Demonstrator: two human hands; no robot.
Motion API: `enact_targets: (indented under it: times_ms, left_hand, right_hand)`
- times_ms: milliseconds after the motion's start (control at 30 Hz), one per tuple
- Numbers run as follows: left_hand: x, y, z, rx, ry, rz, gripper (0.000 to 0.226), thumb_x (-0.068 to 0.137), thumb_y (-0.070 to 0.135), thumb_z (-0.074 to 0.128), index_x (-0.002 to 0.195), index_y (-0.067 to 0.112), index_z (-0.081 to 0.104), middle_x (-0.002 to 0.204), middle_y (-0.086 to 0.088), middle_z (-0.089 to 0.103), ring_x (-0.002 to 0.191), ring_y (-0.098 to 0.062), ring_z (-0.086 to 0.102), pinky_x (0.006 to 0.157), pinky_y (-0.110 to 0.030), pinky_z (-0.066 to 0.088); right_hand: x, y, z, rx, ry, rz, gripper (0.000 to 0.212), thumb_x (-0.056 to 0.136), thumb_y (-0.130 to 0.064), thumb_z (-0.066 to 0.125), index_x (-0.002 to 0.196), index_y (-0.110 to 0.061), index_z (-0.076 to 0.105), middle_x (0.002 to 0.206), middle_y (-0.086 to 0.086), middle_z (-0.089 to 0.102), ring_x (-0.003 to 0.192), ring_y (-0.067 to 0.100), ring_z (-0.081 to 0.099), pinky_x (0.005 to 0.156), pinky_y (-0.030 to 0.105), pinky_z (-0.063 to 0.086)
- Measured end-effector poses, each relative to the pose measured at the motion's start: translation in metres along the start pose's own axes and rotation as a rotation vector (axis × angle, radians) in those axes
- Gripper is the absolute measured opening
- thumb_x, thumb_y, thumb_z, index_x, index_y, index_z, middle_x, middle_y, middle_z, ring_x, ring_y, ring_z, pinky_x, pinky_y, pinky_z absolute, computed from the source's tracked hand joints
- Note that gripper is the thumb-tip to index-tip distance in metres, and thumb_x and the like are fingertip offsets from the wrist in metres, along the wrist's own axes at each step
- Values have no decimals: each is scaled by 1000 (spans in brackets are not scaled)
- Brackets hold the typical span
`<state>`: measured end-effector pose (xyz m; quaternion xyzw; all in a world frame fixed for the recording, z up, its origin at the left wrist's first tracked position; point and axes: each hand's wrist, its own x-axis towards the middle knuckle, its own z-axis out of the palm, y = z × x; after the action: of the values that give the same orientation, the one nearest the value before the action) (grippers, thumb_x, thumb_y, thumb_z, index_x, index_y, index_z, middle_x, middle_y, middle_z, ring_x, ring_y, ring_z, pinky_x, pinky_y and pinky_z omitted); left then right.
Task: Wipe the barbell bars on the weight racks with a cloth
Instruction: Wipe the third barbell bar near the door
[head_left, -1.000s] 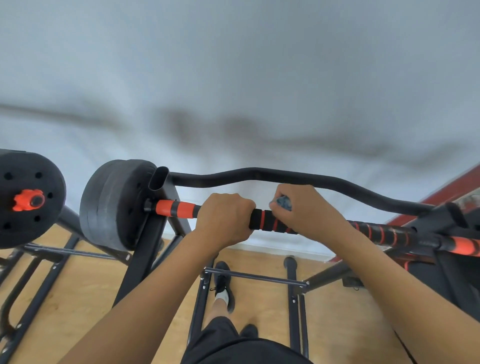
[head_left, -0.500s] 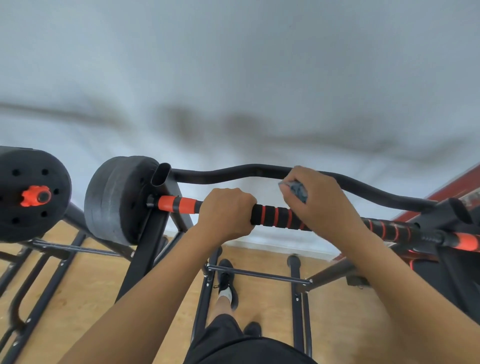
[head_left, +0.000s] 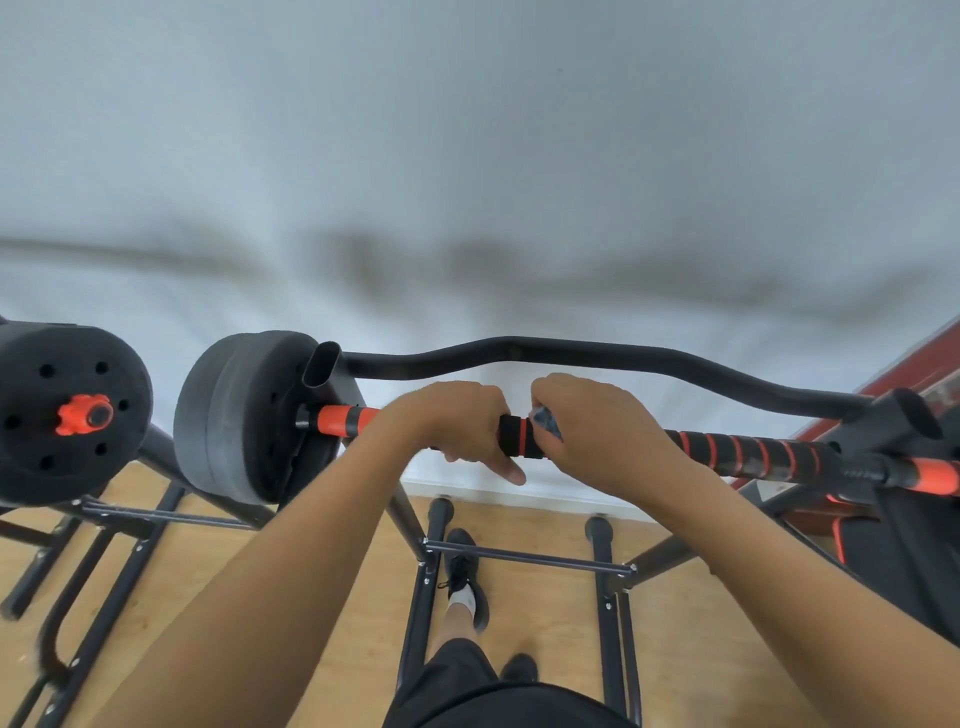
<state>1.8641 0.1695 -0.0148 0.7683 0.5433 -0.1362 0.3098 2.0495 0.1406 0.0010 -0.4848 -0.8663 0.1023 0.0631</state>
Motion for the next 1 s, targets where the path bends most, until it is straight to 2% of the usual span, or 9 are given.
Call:
enact_targets:
  times_ms: [67, 133, 200, 333, 467, 567, 667, 867, 1000]
  left_hand:
    - [0, 2, -13, -153, -213, 17, 40, 83, 56, 82, 81, 19, 67, 58, 5, 63, 52, -14, 59, 63, -28, 53]
    - [-2, 1, -19, -217, -280, 47, 39, 84, 54, 82, 89, 18, 69, 66, 1, 69, 56, -15, 64, 69, -29, 57]
    - [-6, 1, -15, -131, -104, 102, 41, 82, 59, 82, 94, 23, 68, 71, 6, 72, 63, -13, 69, 68, -24, 53]
    - [-24, 1, 26, 416, 495, 128, 40, 90, 66, 63, 102, 30, 51, 80, 13, 56, 74, -12, 61, 64, -24, 41]
    - [-17, 9, 59, 417, 680, 49, 29, 98, 46, 60, 110, 23, 49, 82, 7, 47, 75, -17, 58, 67, -30, 36]
    - [-9, 9, 51, 460, 648, -17, 15, 100, 33, 57, 107, 21, 51, 75, 5, 51, 66, -20, 55, 63, -31, 35]
    - [-4, 7, 40, 454, 588, 2, 11, 97, 35, 59, 96, 25, 56, 69, 7, 53, 63, -20, 55, 57, -28, 32]
    - [12, -1, -6, -119, -192, 72, 31, 86, 44, 84, 93, 19, 68, 70, 1, 69, 57, -13, 64, 67, -32, 58]
    - [14, -5, -7, -215, -249, 87, 32, 85, 41, 85, 98, 16, 70, 70, -4, 68, 58, -17, 62, 70, -35, 60]
  right_hand:
    - [-2, 5, -1, 30, -11, -17, 10, 97, -33, 59, 102, -25, 55, 92, -8, 57, 77, 13, 59, 73, 22, 52]
    - [0, 13, -5, 98, -49, -16, 6, 99, -34, 59, 99, -29, 55, 91, -13, 56, 77, 9, 59, 70, 18, 46]
    - [3, 18, -9, 200, -93, -10, 7, 100, -36, 58, 99, -29, 59, 90, -16, 58, 75, 5, 61, 68, 17, 47]
    - [8, 21, -7, 299, -118, 4, 10, 101, -37, 57, 97, -28, 61, 88, -14, 59, 74, 7, 63, 65, 16, 49]
    - [4, 13, 2, 153, -26, -14, 8, 101, -36, 54, 97, -29, 53, 87, -12, 57, 77, 10, 59, 66, 16, 40]
    - [-5, 3, 12, -4, 68, -28, 8, 101, -32, 53, 104, -25, 50, 91, -8, 52, 76, 12, 54, 67, 24, 48]
    - [-14, -2, 26, -121, 166, -58, 23, 85, -19, 71, 97, -21, 52, 81, -7, 43, 62, 13, 46, 48, 28, 49]
    - [-30, -4, 35, -198, 225, -94, 45, 60, -8, 86, 95, -14, 57, 78, 1, 51, 61, 12, 37, 43, 23, 33]
    - [-42, 0, 35, -207, 243, -121, 44, 61, -6, 85, 93, -14, 56, 76, -1, 51, 60, 12, 34, 46, 23, 26]
